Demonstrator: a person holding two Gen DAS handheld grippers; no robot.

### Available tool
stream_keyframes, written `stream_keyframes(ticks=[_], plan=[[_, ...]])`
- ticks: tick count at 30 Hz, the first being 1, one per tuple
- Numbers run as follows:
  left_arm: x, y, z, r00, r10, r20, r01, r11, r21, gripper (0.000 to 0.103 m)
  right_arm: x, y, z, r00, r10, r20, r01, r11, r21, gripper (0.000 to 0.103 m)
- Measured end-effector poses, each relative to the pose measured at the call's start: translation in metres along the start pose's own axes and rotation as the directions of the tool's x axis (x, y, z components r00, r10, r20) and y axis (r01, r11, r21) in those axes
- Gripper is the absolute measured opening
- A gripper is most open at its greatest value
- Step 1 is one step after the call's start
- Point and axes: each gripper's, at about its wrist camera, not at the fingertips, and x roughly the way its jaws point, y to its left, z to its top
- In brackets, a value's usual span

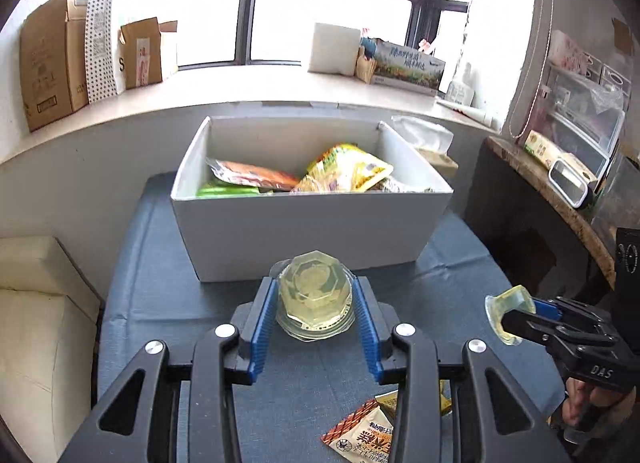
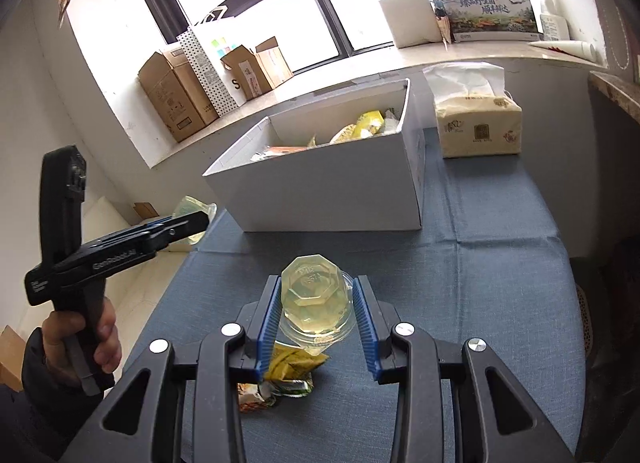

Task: Organize snacks
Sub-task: 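Drop both jelly cups into the box and open both tools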

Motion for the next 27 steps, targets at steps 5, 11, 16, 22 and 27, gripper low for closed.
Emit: stream_keyframes(ticks=[5, 11, 16, 22, 27], plan=[[-0.042, 0.007, 0.040, 0.995, 0.012, 0.098, -0.010, 1.000, -0.025, 0.042, 0.000, 0.023, 0.041, 0.999, 0.027, 0.040, -0.025, 0.998, -0.059, 0.039], [-0.047, 0.020, 0.093, 0.988, 0.053, 0.144, -0.051, 0.999, -0.016, 0.043, 0.011, 0.040, 0.101, 0.995, 0.054, 0.088, -0.047, 0.996, -0.076, 0.039], [-0.004, 0.033, 0.133, 0.992, 0.069, 0.107, -0.066, 0.997, -0.029, 0.043, 0.041, 0.046, 0.145, 0.995, 0.024, 0.101, -0.014, 0.995, -0.103, 0.039], [0.057, 0.049, 0.151, 0.993, 0.106, 0.045, -0.105, 0.994, -0.024, 0.043, 0.096, 0.027, 0.178, 0.999, -0.041, 0.029, 0.043, 0.997, -0.071, 0.039], [0.088, 0.053, 0.145, 0.994, 0.110, -0.011, -0.110, 0.994, -0.003, 0.085, 0.127, 0.005, 0.187, 0.994, -0.105, -0.037, 0.104, 0.994, -0.029, 0.068]])
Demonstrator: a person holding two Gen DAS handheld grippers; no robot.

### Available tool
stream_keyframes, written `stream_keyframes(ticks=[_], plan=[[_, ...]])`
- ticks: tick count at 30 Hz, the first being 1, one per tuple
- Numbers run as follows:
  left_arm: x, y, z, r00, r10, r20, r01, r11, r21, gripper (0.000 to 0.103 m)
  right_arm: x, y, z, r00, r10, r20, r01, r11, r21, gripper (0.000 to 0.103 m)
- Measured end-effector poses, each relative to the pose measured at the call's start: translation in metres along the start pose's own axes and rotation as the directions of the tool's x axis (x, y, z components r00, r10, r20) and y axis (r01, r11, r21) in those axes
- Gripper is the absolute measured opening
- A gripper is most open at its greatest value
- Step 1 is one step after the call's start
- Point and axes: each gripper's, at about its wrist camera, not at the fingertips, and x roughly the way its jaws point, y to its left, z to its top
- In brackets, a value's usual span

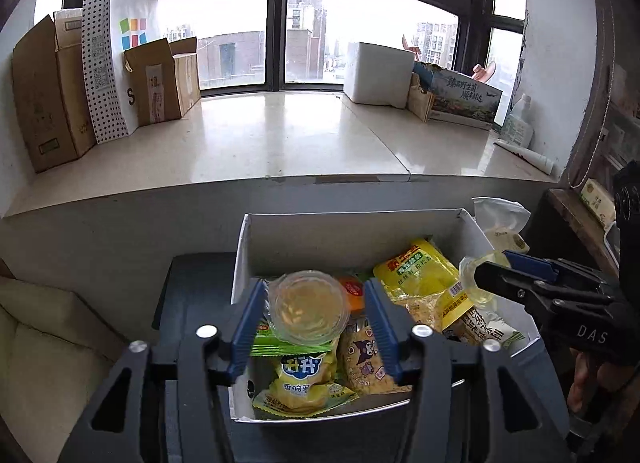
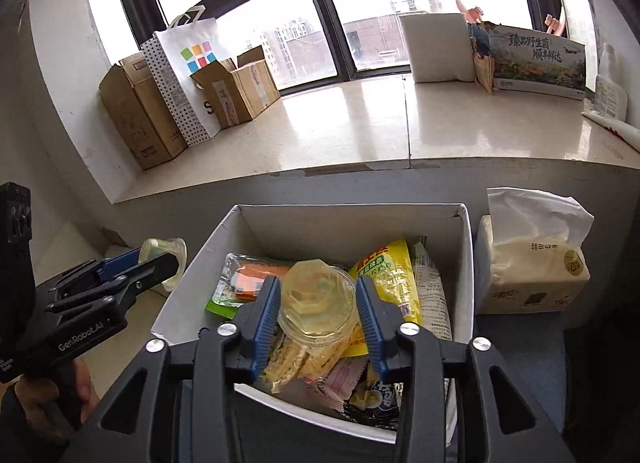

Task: Organize snacks
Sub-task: 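Drop both jelly cups into the box and open both tools, then grasp the yellow cracker pack with the right tool while the left tool grasps the printed snack bag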

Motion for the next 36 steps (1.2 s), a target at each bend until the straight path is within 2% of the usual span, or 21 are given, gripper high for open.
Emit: stream_keyframes(ticks=[1, 2, 7, 13, 20, 24, 29, 36], plan=[[0.002, 0.000, -0.002, 1.000, 0.014, -0.004, -0.014, 1.000, 0.003, 0.103, 0.003, -0.004, 0.000, 1.000, -0.006, -0.011, 0.006, 1.000, 0.011, 0.101], [0.001, -0.001, -0.006, 1.000, 0.022, 0.012, -0.022, 1.000, 0.009, 0.103, 0.001, -0.007, -0.002, 1.000, -0.006, 0.006, 0.006, 1.000, 0.027, 0.103], [-0.008, -0.004, -0.014, 0.999, 0.026, 0.024, -0.026, 0.999, 0.027, 0.103, -0.012, -0.019, -0.010, 0.999, 0.010, 0.031, -0.012, 0.998, 0.056, 0.103], [-0.026, -0.012, -0.025, 0.999, -0.004, 0.032, 0.002, 0.999, 0.053, 0.103, -0.039, -0.024, -0.025, 0.997, 0.036, 0.071, -0.041, 0.997, 0.067, 0.103], [-0.063, -0.026, -0.068, 0.997, -0.074, 0.027, 0.070, 0.991, 0.110, 0.103, -0.087, -0.015, -0.066, 0.986, 0.098, 0.136, -0.100, 0.995, 0.007, 0.103], [-0.084, -0.032, -0.102, 0.990, -0.140, 0.012, 0.138, 0.982, 0.128, 0.103, -0.104, -0.008, -0.101, 0.986, 0.117, 0.117, -0.114, 0.993, -0.038, 0.103], [-0.101, -0.036, -0.150, 0.990, -0.141, -0.010, 0.141, 0.984, 0.105, 0.103, -0.110, -0.003, -0.158, 0.989, 0.141, 0.040, -0.140, 0.990, -0.029, 0.103], [-0.120, -0.025, -0.209, 0.985, -0.164, -0.051, 0.165, 0.986, 0.016, 0.103, -0.100, 0.015, -0.238, 0.996, 0.065, -0.064, -0.070, 0.995, -0.074, 0.103]])
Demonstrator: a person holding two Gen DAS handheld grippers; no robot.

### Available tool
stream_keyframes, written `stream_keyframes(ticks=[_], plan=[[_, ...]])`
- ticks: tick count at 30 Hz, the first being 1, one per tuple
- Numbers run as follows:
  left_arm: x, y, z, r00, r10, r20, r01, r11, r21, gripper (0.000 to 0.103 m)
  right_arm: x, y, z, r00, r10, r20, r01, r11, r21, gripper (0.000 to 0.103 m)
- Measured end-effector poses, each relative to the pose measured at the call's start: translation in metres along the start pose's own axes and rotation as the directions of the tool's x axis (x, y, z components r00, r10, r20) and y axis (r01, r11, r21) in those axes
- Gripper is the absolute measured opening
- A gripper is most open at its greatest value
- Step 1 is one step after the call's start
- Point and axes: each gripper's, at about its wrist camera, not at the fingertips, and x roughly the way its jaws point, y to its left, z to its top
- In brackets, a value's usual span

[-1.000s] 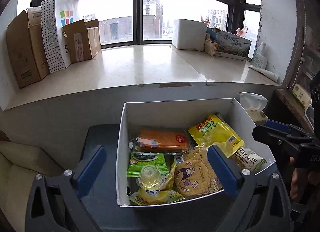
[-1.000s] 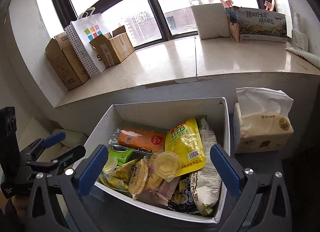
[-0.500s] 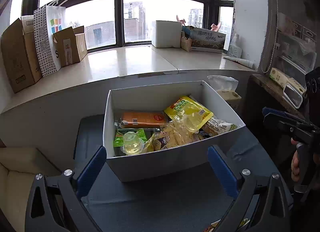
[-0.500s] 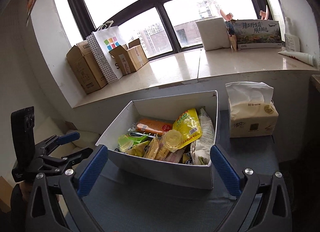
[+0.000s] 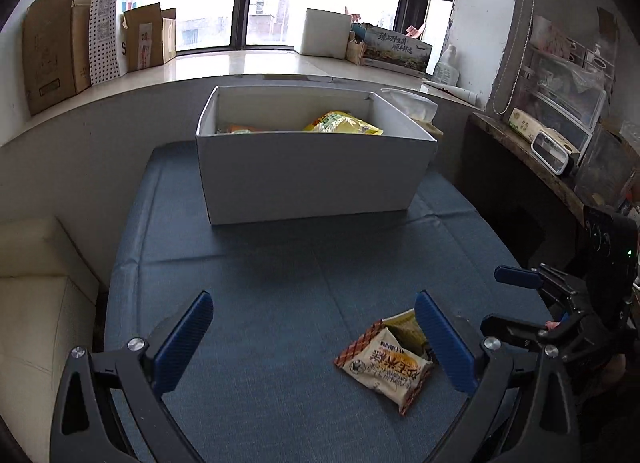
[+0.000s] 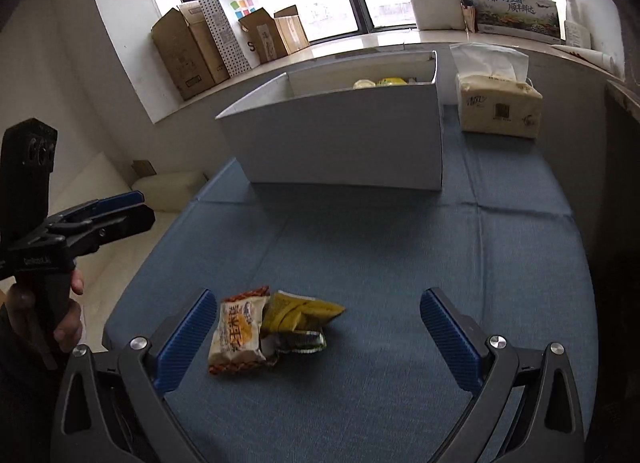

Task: Organize snacks
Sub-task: 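Grasp the yellow cracker pack with the right tool while the left tool grasps the printed snack bag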

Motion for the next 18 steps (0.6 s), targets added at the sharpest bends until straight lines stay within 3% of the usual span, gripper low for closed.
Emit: stream_keyframes(ticks=[4, 7, 12, 15, 17, 18], plan=[[-0.006, -0.001, -0.025, 1.000, -0.003, -0.021, 0.003, 1.000, -0.007, 0.103, 0.010, 0.006, -0.023, 1.000, -0.009, -0.022, 0.009, 1.000, -0.021, 0.103], [-0.004, 0.000, -0.035, 0.999, 0.007, -0.037, -0.007, 1.000, -0.002, 0.103, 0.026, 0.009, -0.025, 0.996, -0.029, -0.079, 0.026, 0.999, -0.040, 0.103], [-0.001, 0.004, -0.038, 0.999, 0.000, -0.049, 0.000, 1.000, -0.016, 0.103, 0.045, 0.010, -0.023, 0.995, -0.024, -0.100, 0.021, 0.999, -0.028, 0.103], [0.000, 0.002, -0.038, 0.999, 0.004, -0.049, -0.004, 1.000, -0.009, 0.103, 0.056, 0.007, -0.018, 0.993, -0.017, -0.115, 0.018, 1.000, 0.004, 0.083], [0.001, 0.000, -0.039, 0.999, 0.007, -0.052, -0.007, 1.000, -0.003, 0.103, 0.058, 0.008, -0.017, 0.993, -0.049, -0.107, 0.047, 0.999, -0.019, 0.052], [0.002, 0.000, -0.040, 0.998, 0.012, -0.055, -0.012, 1.000, 0.001, 0.103, 0.057, 0.009, -0.016, 0.992, -0.075, -0.106, 0.073, 0.997, -0.026, 0.052]])
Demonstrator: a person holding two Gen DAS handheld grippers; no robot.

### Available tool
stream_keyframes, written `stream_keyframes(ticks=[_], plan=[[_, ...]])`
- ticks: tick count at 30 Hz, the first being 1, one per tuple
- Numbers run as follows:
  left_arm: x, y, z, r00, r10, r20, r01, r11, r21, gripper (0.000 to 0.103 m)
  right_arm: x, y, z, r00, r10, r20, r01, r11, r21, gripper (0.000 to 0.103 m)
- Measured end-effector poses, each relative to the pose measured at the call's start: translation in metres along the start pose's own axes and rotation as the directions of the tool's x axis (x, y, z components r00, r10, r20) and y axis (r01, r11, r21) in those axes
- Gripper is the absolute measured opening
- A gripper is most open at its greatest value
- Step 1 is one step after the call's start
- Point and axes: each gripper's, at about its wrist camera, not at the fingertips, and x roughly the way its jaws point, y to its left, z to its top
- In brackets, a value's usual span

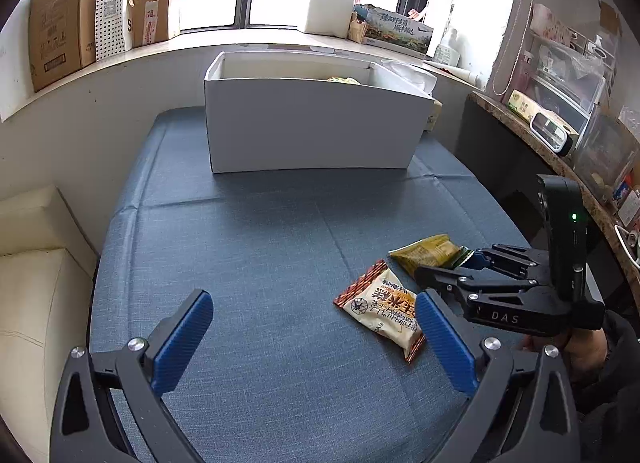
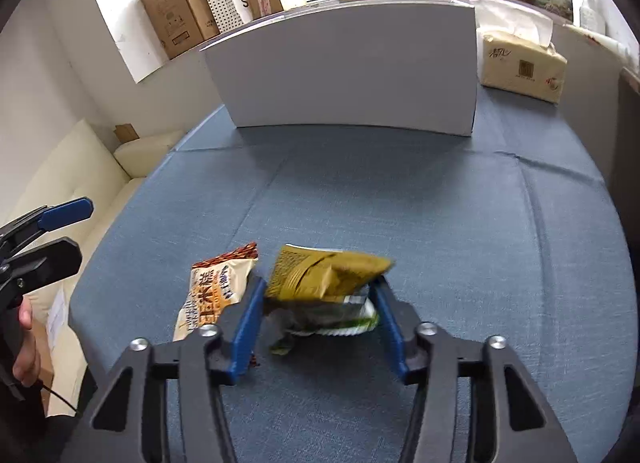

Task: Organize snacks
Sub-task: 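Grasp the yellow cracker pack with the right tool while the left tool grasps the printed snack bag, then carry both packs into the box and open both tools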

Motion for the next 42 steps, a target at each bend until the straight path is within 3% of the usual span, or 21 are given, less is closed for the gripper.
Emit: stream_keyframes(ticks=[10, 17, 27, 32, 33, 36, 42], plan=[[0.017, -0.024, -0.004, 0.998, -0.021, -0.056, 0.027, 0.995, 0.092, 0.103, -0.013, -0.012, -0.003, 0.998, 0.049, 0.047, -0.051, 0.998, 0.033, 0.051], [0.047, -0.070, -0.010, 0.989, -0.042, -0.139, 0.078, 0.960, 0.269, 0.103, -0.042, -0.028, -0.001, 0.991, 0.061, 0.117, -0.073, 0.992, 0.101, 0.051], [0.089, -0.079, -0.009, 0.978, 0.013, -0.208, 0.056, 0.945, 0.322, 0.103, -0.076, -0.051, -0.016, 0.981, 0.061, 0.183, -0.094, 0.980, 0.176, 0.051], [0.097, -0.065, -0.005, 0.974, -0.024, -0.227, 0.090, 0.954, 0.287, 0.102, -0.077, -0.058, -0.020, 0.982, 0.063, 0.180, -0.099, 0.975, 0.197, 0.051], [0.096, -0.064, -0.005, 0.975, -0.018, -0.222, 0.083, 0.954, 0.288, 0.101, -0.076, -0.058, -0.020, 0.982, 0.063, 0.178, -0.098, 0.976, 0.197, 0.051], [0.089, -0.060, -0.001, 0.978, -0.010, -0.206, 0.068, 0.959, 0.275, 0.076, -0.074, -0.055, -0.022, 0.983, 0.069, 0.172, -0.102, 0.976, 0.192, 0.051], [0.079, -0.046, 0.001, 0.979, -0.033, -0.204, 0.074, 0.978, 0.197, 0.074, -0.069, -0.048, -0.023, 0.984, 0.077, 0.158, -0.105, 0.979, 0.176, 0.051]])
